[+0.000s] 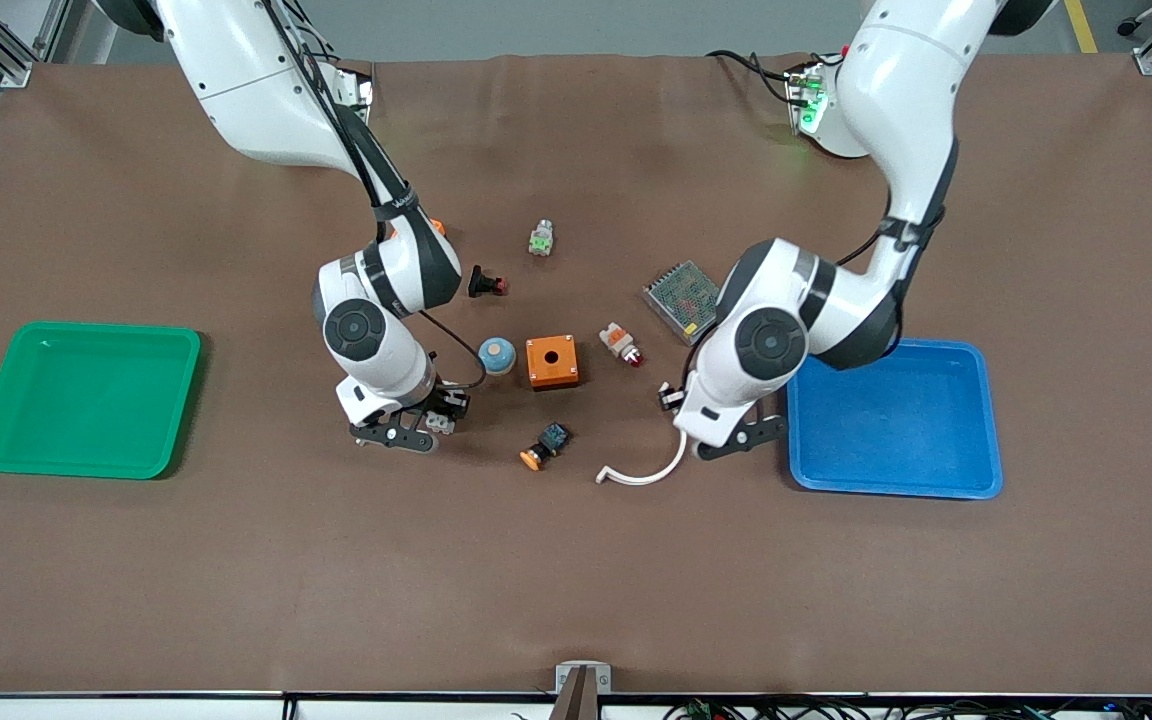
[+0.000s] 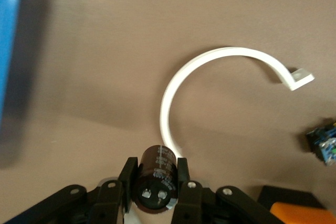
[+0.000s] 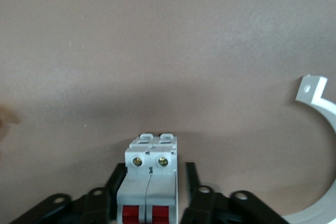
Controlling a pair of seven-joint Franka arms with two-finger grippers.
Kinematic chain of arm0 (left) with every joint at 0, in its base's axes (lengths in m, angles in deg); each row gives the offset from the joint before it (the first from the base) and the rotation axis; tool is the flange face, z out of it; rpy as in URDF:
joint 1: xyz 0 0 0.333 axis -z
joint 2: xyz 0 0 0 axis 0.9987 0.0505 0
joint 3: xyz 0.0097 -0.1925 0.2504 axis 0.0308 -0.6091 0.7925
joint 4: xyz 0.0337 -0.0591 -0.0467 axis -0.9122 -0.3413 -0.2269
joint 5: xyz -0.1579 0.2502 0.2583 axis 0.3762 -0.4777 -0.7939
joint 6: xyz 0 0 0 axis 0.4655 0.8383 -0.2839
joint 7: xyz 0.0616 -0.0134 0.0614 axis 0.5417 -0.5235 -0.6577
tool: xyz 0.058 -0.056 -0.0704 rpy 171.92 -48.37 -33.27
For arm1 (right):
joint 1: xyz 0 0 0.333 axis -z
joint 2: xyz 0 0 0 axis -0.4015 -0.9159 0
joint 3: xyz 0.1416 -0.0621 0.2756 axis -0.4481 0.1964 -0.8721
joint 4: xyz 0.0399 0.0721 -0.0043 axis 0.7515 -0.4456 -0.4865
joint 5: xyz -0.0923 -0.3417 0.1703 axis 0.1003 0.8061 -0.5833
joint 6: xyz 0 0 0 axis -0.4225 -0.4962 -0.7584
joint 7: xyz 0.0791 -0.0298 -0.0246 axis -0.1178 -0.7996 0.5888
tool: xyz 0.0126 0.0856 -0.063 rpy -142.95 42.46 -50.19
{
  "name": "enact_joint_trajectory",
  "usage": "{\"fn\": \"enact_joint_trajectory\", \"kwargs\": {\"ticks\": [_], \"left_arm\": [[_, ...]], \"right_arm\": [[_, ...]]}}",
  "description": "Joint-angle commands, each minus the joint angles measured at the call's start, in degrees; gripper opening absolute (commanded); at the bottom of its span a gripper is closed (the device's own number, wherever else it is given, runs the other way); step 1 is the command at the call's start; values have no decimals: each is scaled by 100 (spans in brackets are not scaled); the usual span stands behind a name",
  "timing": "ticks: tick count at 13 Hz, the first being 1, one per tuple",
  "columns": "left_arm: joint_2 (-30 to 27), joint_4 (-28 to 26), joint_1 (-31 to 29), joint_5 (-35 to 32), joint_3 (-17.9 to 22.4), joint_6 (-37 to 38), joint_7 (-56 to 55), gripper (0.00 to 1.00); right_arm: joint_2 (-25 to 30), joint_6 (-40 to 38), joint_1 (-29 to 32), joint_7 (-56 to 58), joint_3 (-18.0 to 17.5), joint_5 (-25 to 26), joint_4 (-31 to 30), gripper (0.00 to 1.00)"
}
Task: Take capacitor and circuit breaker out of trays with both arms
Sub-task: 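Carry the capacitor and the breaker toward the table middle with both grippers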
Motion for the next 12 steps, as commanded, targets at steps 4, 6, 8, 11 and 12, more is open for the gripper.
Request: {"fn": "enact_joint_trajectory", "kwargs": {"ticks": [4,6,8,11,12], "left_arm": [[954,1033,378,73,132,82,-252,18],[1112,1138,387,64,132,-93,-243,18],[1262,1139,475,55,176,-295,-243,18],[1324,1139,493,12,202,-454,-234,19],[1359,1139,493,-58,202,-515,-226,19]], "right_arm": [[170,-1656,295,50,51,218,1050,100],[187,-2833,585,513,69,350,1814,100],[292,-3819,980,1330,69,351,2318,100],[792,-4578,1631,2342,86,386,2294,100],[1011,-4788,1789,2493,86,569,2206,100]]}}
